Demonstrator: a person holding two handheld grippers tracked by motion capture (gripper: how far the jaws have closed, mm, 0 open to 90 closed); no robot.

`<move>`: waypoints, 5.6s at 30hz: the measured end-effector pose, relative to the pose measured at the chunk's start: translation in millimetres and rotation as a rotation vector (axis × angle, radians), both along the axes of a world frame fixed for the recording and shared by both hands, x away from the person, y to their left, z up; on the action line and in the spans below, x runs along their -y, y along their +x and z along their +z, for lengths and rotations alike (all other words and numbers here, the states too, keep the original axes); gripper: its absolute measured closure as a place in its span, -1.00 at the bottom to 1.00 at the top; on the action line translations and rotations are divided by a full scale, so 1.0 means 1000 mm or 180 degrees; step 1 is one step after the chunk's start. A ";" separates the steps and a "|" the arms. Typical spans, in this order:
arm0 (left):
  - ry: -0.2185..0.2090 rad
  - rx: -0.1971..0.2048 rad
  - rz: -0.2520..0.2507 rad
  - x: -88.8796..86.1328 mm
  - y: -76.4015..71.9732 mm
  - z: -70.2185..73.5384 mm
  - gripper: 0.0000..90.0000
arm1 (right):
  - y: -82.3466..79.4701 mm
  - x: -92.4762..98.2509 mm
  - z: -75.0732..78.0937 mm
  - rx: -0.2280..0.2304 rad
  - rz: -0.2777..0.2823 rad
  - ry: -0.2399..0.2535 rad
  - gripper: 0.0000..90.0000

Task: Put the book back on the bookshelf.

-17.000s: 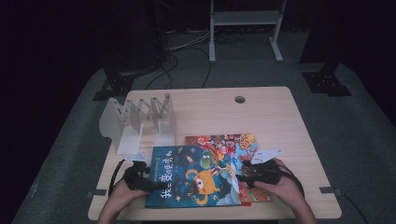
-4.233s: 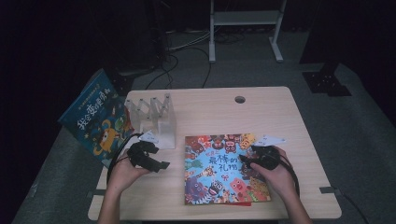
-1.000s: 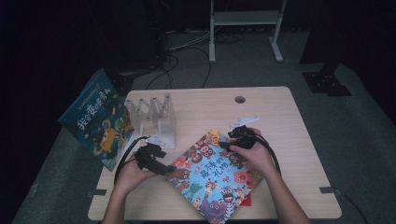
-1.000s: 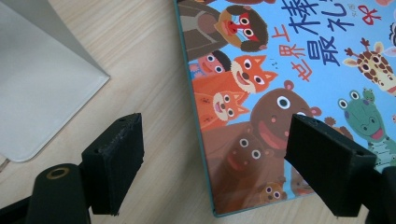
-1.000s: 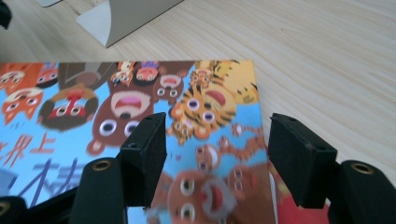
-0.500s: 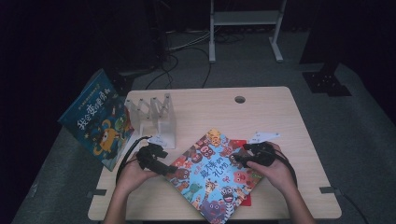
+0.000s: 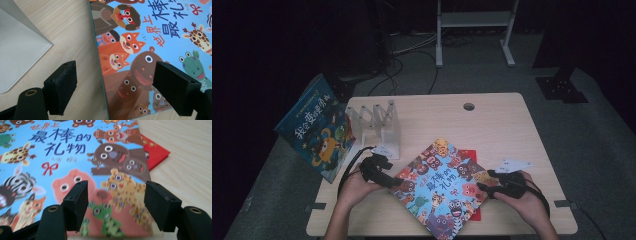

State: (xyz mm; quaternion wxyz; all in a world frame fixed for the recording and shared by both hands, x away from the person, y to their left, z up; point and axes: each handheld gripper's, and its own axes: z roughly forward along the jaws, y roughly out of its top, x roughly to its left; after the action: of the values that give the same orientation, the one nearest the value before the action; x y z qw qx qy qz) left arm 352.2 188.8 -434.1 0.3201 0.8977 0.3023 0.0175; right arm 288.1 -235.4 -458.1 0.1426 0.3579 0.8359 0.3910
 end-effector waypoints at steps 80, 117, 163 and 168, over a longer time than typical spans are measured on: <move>-0.0209 -0.0377 0.0127 0.016 0.039 -0.036 -1.00 | 0.014 -0.026 -0.011 -0.0086 0.0308 -0.0210 -0.23; -0.0372 -0.0520 0.0169 0.005 0.040 -0.017 -0.99 | 0.016 -0.032 -0.014 -0.0129 0.0290 -0.0118 -0.21; -0.0228 0.0075 -0.0310 0.018 0.047 0.114 -0.26 | 0.015 -0.061 -0.018 -0.0044 0.0051 -0.0109 -0.31; -0.0226 0.0153 -0.0349 0.022 0.045 0.126 -0.10 | 0.014 -0.067 -0.017 -0.0041 0.0010 -0.0098 -0.25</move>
State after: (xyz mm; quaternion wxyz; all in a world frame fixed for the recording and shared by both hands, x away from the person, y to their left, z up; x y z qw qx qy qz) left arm 397.5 167.3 -308.1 0.3594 0.9003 0.2453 0.0107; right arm 302.2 -168.5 -475.4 0.1420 0.3568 0.8433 0.3759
